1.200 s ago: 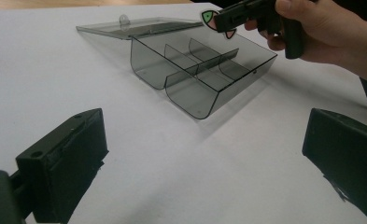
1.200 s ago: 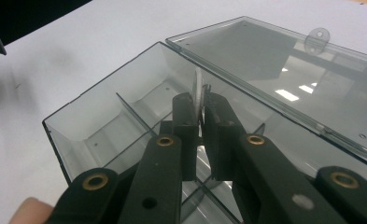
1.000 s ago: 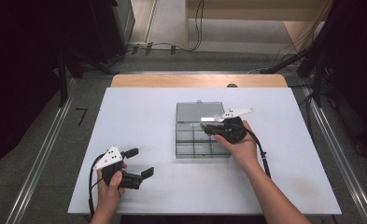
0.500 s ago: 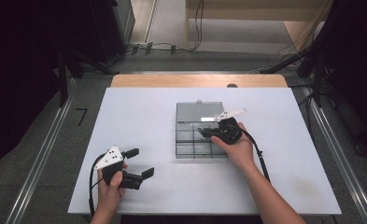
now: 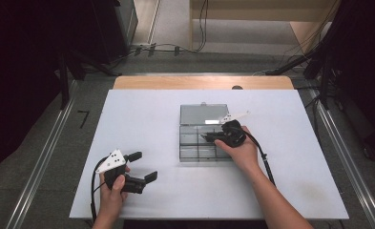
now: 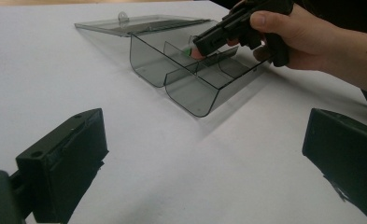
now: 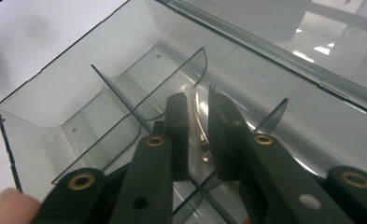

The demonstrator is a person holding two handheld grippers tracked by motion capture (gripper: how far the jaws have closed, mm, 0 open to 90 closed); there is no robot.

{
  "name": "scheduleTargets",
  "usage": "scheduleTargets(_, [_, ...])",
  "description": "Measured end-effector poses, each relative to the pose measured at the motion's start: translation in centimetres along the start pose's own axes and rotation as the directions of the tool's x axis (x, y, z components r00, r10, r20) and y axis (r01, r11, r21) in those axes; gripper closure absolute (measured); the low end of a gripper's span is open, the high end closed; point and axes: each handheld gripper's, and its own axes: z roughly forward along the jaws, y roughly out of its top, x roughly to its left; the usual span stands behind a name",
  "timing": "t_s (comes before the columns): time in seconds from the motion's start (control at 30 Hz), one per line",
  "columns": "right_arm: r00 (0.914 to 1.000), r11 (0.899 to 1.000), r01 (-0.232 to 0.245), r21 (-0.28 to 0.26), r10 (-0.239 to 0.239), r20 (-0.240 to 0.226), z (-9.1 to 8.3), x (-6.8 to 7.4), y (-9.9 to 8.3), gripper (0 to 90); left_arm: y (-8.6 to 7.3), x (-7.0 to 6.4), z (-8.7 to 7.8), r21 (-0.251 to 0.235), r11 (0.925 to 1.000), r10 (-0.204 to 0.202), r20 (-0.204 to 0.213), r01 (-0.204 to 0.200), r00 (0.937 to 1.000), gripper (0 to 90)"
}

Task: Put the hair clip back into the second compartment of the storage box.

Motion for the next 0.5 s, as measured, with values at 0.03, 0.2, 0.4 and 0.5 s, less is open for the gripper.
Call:
scheduleTargets(0.03, [1.0,1.0,0.0,-0.001,0.0,-0.003,0.0,0.0,0.0,73.2,0.0,0.0,0.0,0.0,1.0,0.001,-0.001,-0.001,1.0,0.0])
scheduleTargets(0.2, [0.9998,1.0,-0.017,-0.015,0.017,-0.014,-0.2,0.0,0.0,64.8,0.1,-0.1,0.0,0.0,1.0,0.003,0.001,-0.003,1.0,0.0])
scheduleTargets(0.4, [0.9997,0.999,-0.012,-0.04,0.011,-0.02,-0.7,0.1,0.0,56.3,0.1,-0.3,0.1,-0.003,1.0,0.0,0.003,0.0,1.0,0.0])
scheduleTargets(0.5, [0.9998,0.998,-0.009,-0.06,0.008,-0.018,-1.2,0.4,0.2,49.8,0.1,-0.3,0.2,-0.001,1.0,0.003,0.003,-0.003,1.0,0.0])
